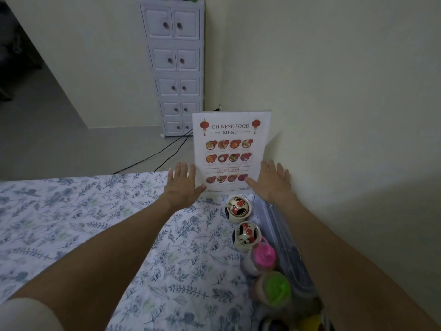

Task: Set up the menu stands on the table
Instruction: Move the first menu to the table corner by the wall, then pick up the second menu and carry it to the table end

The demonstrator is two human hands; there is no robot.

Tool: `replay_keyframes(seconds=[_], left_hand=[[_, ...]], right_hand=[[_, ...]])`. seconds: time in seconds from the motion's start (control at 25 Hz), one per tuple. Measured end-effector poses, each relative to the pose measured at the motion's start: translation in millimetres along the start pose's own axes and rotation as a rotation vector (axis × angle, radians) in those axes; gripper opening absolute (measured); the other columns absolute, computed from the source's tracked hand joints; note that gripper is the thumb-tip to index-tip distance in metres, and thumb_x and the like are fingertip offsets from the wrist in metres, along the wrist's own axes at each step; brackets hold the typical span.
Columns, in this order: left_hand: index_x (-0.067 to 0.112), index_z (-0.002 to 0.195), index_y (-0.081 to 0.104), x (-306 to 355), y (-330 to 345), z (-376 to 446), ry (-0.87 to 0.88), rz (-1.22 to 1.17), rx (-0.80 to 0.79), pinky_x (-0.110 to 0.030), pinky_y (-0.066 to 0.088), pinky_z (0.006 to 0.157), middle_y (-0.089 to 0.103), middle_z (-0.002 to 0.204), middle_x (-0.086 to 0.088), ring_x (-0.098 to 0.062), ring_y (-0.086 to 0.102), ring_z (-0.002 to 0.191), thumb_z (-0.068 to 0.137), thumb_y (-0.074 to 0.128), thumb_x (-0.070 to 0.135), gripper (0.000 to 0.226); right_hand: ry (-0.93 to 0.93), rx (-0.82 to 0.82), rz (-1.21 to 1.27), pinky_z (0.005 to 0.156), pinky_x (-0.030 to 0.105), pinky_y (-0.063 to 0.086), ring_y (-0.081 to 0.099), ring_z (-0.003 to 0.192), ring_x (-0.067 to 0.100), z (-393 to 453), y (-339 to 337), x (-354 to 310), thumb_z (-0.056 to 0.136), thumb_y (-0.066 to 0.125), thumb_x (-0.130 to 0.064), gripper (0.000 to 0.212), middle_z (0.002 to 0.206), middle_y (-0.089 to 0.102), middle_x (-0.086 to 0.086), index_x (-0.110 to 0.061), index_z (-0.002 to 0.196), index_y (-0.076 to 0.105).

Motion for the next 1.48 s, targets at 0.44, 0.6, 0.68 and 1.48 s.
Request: replay_keyframes(seconds=[0.44, 0.6, 0.68, 1.48], left_hand=[[0.013, 0.155, 0.0, -13.1, -36.4, -175.7, 0.145, 0.136, 0.012, -0.05, -0.011, 0.119, -0.006, 0.164, -0.012, -0.03, -0.015, 0.15, 0.094, 0.021, 0.062, 0.08], [0.01, 0.154, 0.0, -40.6, -29.8, -267.7, 0.198, 0.144, 0.016, -0.05, -0.011, 0.119, -0.007, 0.164, -0.011, -0.029, -0.016, 0.15, 0.093, 0.019, 0.063, 0.083], [0.01, 0.154, -0.001, -54.9, -23.0, -311.2, 0.208, 0.148, 0.001, -0.05, -0.011, 0.119, -0.009, 0.164, -0.01, -0.028, -0.017, 0.15, 0.093, 0.019, 0.064, 0.084], [0.012, 0.155, 0.003, -284.4, 51.8, -562.4, -0.189, -0.108, 0.122, -0.048, -0.011, 0.121, -0.007, 0.165, -0.008, -0.026, -0.015, 0.151, 0.097, 0.021, 0.057, 0.075]], right_hand=[[0.02, 0.105, -0.007, 0.12, 0.055, 0.002, 0.002, 0.148, 0.035, -196.0, -28.2, -63.0, 0.088, 0.038, -0.062, 0.083, 0.162, 0.004, 0.012, -0.014, 0.15, 0.01], [0.043, 0.159, 0.008, 0.12, 0.054, 0.006, 0.005, 0.148, 0.034, -292.2, -12.0, -96.7, 0.086, 0.038, -0.066, 0.087, 0.162, 0.008, 0.011, -0.015, 0.151, 0.011], [0.046, 0.162, 0.03, 0.119, 0.055, 0.011, 0.008, 0.148, 0.035, -337.3, 1.0, -113.5, 0.084, 0.039, -0.067, 0.089, 0.162, 0.011, 0.011, -0.016, 0.151, 0.011], [-0.352, 0.175, 0.191, 0.123, 0.041, 0.002, 0.004, 0.15, 0.022, -534.9, 126.2, -342.9, 0.095, 0.037, -0.052, 0.069, 0.162, 0.012, 0.007, -0.014, 0.151, 0.02]])
Point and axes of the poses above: each hand's wrist, its own z-axis towards the middle knuckle, its own y-axis out of the palm, x = y × z, the point moved 9 cm from there along z, towards the middle knuckle
